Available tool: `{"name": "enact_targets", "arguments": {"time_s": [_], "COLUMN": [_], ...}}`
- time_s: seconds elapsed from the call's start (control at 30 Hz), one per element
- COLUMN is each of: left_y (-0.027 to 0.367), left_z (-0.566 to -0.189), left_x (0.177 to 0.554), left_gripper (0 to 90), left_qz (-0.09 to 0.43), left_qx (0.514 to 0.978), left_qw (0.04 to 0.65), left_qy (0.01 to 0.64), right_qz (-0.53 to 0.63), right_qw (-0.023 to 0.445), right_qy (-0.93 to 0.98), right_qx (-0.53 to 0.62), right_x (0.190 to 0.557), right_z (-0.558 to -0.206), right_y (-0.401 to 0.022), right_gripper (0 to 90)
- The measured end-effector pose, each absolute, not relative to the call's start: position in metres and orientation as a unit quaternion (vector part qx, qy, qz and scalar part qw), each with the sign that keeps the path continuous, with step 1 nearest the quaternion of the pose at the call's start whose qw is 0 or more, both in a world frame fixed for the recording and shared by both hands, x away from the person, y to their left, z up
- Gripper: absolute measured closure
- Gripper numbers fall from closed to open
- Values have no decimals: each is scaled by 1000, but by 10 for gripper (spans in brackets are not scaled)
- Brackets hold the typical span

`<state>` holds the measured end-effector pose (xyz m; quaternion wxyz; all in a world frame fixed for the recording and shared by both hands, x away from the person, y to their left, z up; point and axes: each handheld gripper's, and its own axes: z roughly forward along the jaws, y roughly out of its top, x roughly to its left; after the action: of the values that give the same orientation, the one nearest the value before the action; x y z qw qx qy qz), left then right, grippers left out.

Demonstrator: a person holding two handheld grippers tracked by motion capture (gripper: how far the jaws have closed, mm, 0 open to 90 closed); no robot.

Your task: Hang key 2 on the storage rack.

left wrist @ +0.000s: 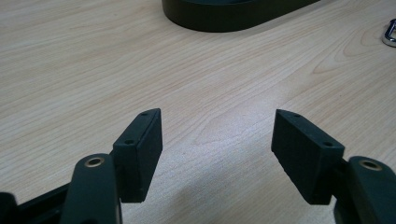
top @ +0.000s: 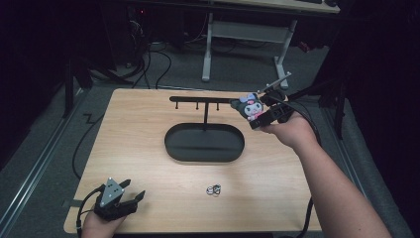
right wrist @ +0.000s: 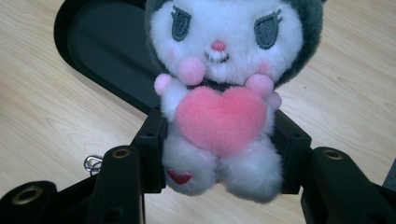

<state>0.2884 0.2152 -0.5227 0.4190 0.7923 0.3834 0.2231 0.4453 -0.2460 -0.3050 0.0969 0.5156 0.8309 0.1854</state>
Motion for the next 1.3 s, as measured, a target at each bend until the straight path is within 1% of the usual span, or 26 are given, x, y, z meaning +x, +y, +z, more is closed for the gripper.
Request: {"name": "enact_targets", "arguments": {"time_s": [0.13, 0.33, 0.53, 0.6, 0.8, 0.93, 1.2, 1.23, 1.3], "left_y": [214, 212, 212, 212, 212, 212, 212, 212, 212], "left_z": [-523, -524, -525, -525, -525, -525, -525, -525, -525], "left_x": [288, 288, 288, 288, 288, 288, 288, 288, 288], "left_gripper": [343, 344, 344, 344, 344, 344, 344, 344, 344], "left_qz": [222, 220, 220, 220, 220, 219, 219, 219, 218], "left_qx": [795, 797, 798, 798, 799, 800, 800, 800, 800], "left_qw": [416, 414, 412, 412, 411, 411, 411, 411, 411], "left_qy": [381, 380, 380, 381, 380, 379, 378, 378, 379], "right_qz": [186, 186, 177, 180, 187, 189, 187, 186, 186], "right_qw": [94, 73, 74, 65, 73, 78, 78, 77, 79], "right_qy": [827, 826, 829, 828, 826, 825, 819, 817, 815], "right_qx": [522, 526, 525, 526, 526, 526, 537, 540, 543], "right_x": [441, 436, 437, 440, 447, 451, 460, 461, 462], "right_z": [-313, -338, -360, -371, -388, -393, -407, -409, -411], "right_y": [-255, -262, -261, -257, -248, -245, -238, -237, -238], "right_gripper": [498, 497, 495, 492, 484, 475, 430, 408, 330]}}
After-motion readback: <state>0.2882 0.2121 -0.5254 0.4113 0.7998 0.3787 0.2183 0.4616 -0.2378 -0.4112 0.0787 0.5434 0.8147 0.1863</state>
